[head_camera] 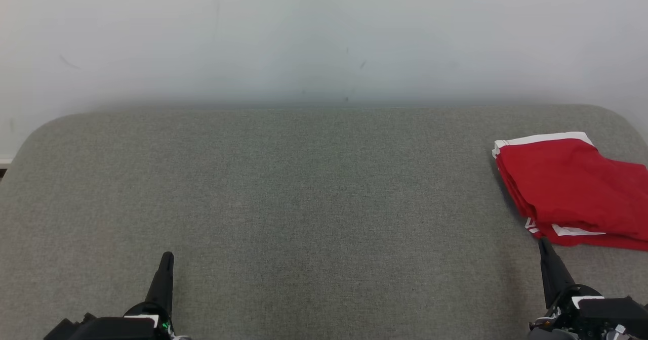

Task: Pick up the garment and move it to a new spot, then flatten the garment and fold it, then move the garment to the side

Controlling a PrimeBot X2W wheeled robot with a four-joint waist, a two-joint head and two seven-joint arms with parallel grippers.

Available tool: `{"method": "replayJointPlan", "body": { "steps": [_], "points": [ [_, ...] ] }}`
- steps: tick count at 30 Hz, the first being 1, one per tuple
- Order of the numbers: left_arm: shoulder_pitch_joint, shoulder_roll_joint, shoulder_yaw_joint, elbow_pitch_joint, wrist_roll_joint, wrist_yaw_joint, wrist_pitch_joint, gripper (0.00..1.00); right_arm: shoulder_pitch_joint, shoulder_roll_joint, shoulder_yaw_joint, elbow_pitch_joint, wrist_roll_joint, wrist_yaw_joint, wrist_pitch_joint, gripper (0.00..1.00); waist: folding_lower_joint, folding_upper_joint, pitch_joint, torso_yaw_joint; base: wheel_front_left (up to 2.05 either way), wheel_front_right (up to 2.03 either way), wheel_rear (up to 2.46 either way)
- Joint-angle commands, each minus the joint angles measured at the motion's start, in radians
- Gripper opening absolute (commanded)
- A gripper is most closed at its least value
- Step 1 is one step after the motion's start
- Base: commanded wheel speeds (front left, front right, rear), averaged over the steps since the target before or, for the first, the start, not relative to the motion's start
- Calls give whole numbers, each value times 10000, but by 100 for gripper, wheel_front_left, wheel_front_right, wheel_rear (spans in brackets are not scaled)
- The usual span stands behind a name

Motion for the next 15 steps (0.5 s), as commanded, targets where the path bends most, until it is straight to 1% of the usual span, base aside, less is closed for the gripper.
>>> {"method": "replayJointPlan", "body": {
  "steps": [1, 7, 15],
  "points": [
    [-177, -28, 34, 47, -227, 13, 56, 0, -121, 1, -49, -26, 180, 10, 64, 0, -1, -1, 2, -2, 0, 0, 0],
    [-220, -35, 48, 69, -546, 14, 151, 0, -155, 2, -108, -22, 624, 11, 152, 0, -1, -1, 9, -11, 0, 0, 0],
    [-168, -38, 48, 68, -545, 13, 159, 0, -147, 2, -105, -19, 610, 11, 150, 0, -1, -1, 10, -12, 0, 0, 0]
  ]
}}
